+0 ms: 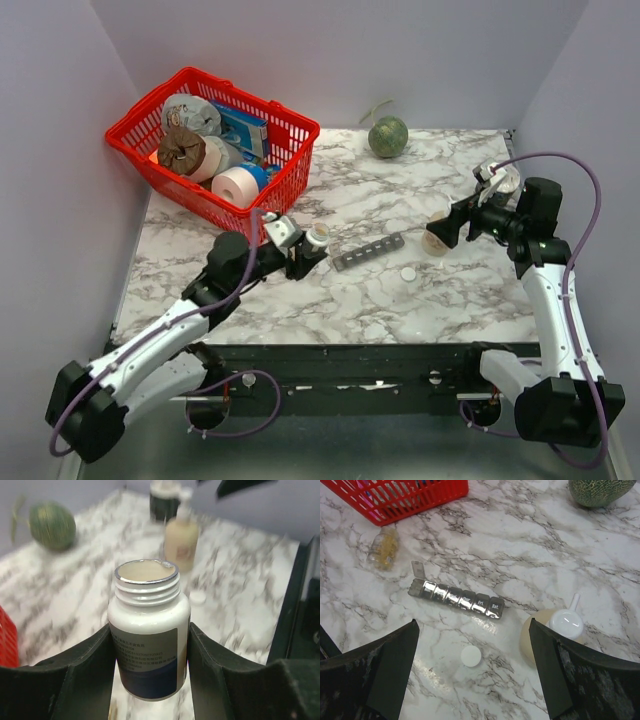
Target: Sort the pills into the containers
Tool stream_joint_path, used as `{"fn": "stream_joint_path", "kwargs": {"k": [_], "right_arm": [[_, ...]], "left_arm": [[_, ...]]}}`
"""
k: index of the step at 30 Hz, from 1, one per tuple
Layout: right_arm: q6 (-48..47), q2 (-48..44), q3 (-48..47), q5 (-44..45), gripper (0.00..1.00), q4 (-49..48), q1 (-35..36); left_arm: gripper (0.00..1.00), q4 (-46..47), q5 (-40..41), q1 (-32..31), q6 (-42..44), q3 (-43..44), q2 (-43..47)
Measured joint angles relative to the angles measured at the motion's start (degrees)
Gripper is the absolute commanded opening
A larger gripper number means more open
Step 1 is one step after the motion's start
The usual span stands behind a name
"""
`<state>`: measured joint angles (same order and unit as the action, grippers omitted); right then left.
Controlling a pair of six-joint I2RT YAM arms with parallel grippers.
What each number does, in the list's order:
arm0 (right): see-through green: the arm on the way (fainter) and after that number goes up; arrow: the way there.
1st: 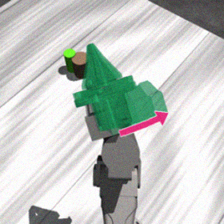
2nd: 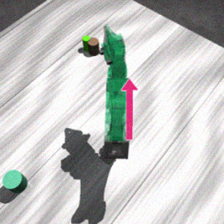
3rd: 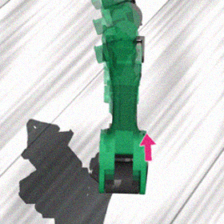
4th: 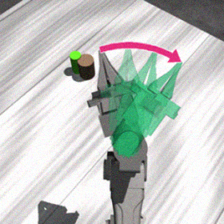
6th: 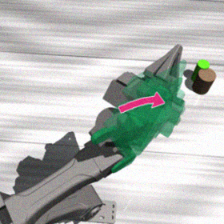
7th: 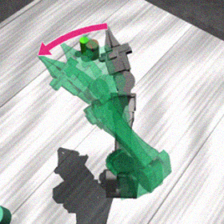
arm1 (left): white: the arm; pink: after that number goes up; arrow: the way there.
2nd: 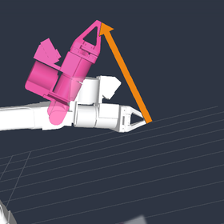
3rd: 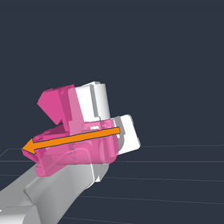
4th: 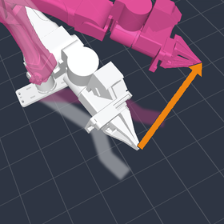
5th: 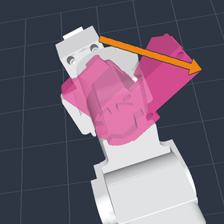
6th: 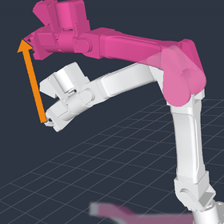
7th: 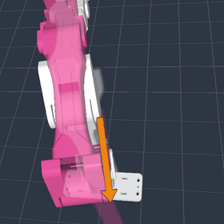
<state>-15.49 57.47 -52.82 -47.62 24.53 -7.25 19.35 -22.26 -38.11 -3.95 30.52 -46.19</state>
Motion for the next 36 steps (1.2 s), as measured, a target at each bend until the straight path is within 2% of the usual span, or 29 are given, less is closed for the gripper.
{"fn": "stream_joint_path", "kwargs": {"k": [5, 13, 24, 36], "right_arm": [[-0.04, 0.00, 0.00, -0.31, 1.00, 0.15, 0.00], [-0.02, 0.00, 0.00, -1.53, 1.00, 0.92, 0.00], [-0.02, -0.07, -0.02, -3.10, 1.00, 1.75, 0.00], [-0.02, -0.07, -0.02, -3.91, 1.00, 2.05, 0.00]], "left_arm": [[0.00, -10.75, -3.61, 1.73, 7.45, 2.34, -15.52], [0.00, -22.67, -3.91, 1.73, 17.11, 12.22, -31.01], [0.00, -37.22, 3.50, -0.85, 23.89, 21.75, -42.34], [0.00, -47.71, 14.05, -5.44, 24.72, 30.82, -50.29]]}}
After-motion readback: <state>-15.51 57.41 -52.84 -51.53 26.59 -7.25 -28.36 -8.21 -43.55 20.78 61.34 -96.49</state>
